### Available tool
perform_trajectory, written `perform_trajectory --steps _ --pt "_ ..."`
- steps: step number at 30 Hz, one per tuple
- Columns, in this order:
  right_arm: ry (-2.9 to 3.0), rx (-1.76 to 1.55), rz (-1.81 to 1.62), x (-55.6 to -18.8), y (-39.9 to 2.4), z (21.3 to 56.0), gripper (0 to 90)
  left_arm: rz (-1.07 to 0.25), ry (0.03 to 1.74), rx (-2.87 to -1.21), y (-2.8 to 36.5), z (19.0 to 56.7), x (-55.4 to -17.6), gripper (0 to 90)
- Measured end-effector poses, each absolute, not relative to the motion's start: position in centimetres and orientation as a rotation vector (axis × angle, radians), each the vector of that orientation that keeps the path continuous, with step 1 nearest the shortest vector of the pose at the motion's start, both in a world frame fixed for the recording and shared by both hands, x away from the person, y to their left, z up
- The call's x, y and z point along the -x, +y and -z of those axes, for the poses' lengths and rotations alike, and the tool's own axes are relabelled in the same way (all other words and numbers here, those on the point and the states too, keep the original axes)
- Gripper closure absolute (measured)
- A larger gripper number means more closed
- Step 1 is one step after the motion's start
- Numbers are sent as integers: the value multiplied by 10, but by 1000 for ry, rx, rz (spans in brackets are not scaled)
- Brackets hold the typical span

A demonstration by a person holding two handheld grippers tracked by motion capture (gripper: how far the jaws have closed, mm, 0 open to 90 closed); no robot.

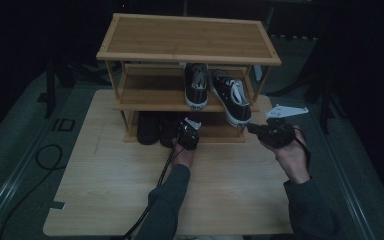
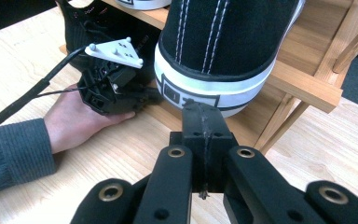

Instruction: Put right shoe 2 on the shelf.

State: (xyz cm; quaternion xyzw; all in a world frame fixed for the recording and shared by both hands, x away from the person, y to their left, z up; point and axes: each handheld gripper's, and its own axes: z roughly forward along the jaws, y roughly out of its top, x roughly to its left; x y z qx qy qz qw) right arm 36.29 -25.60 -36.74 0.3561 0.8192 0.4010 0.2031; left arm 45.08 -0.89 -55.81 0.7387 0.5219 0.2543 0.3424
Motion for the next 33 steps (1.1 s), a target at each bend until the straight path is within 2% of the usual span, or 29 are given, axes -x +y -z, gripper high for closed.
perform_trajectory --steps 33 --pt "2268 -958 -1232 -371 -233 365 900 -661 1363 -1915 -9 558 -451 882"
